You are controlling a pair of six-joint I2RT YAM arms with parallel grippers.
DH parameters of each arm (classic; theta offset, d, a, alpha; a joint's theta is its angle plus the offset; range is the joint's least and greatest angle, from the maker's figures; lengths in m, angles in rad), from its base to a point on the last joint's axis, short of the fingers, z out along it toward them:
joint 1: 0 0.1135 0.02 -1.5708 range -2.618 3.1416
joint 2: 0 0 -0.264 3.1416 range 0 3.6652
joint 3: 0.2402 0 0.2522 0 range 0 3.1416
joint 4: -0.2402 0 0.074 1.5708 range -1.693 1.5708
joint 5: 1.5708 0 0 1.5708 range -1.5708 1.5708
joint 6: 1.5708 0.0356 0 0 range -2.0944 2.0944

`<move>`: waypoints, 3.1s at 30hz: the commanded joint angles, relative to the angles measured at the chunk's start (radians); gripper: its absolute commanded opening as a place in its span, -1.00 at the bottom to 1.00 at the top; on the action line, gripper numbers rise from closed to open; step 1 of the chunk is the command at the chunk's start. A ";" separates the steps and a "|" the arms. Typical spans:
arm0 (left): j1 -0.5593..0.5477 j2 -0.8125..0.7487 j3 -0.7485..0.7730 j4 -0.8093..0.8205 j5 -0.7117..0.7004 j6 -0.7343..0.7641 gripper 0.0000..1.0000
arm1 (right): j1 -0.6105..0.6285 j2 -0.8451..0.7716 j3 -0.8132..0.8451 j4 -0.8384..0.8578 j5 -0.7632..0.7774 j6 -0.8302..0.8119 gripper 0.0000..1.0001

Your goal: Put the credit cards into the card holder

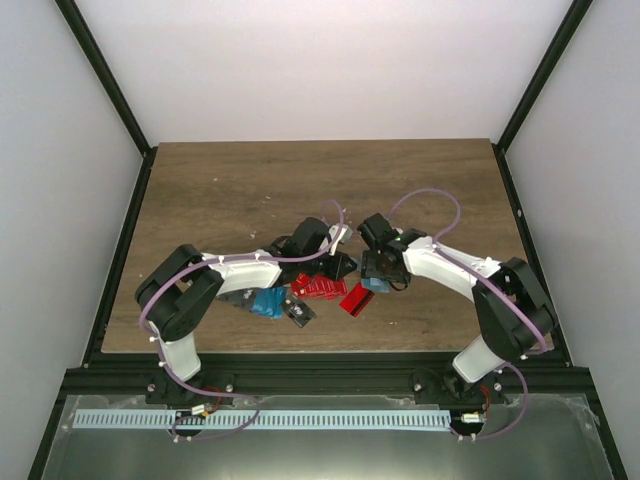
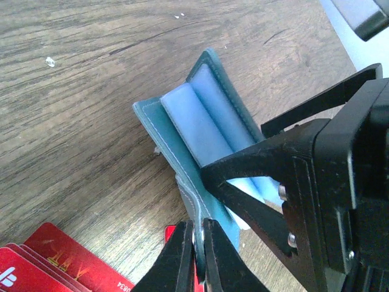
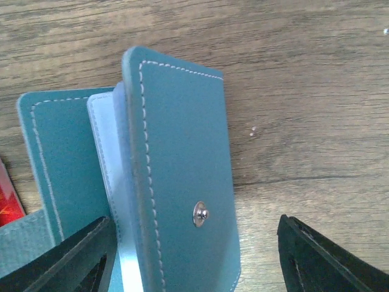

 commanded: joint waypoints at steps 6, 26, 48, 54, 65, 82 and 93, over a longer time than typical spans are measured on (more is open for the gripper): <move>-0.003 -0.040 -0.004 0.010 -0.026 0.039 -0.92 | -0.024 -0.019 0.034 -0.077 0.123 -0.023 0.47; -0.003 0.024 0.032 -0.036 -0.067 0.059 -0.92 | -0.147 -0.160 -0.118 -0.024 0.134 -0.023 0.47; -0.003 0.070 0.060 -0.056 -0.054 0.064 -0.92 | -0.155 -0.430 -0.154 0.217 -0.445 -0.042 0.21; -0.003 0.068 0.058 -0.057 -0.056 0.065 -0.92 | -0.155 -0.331 -0.164 0.225 -0.358 -0.027 0.20; -0.003 0.069 0.059 -0.059 -0.056 0.066 -0.92 | -0.156 -0.224 -0.207 0.216 -0.190 -0.022 0.23; -0.002 0.072 0.060 -0.062 -0.054 0.066 -0.92 | -0.156 -0.214 -0.243 0.226 -0.172 -0.046 0.37; -0.003 0.080 0.064 -0.063 -0.053 0.067 -0.92 | -0.156 -0.210 -0.239 0.336 -0.356 -0.092 0.38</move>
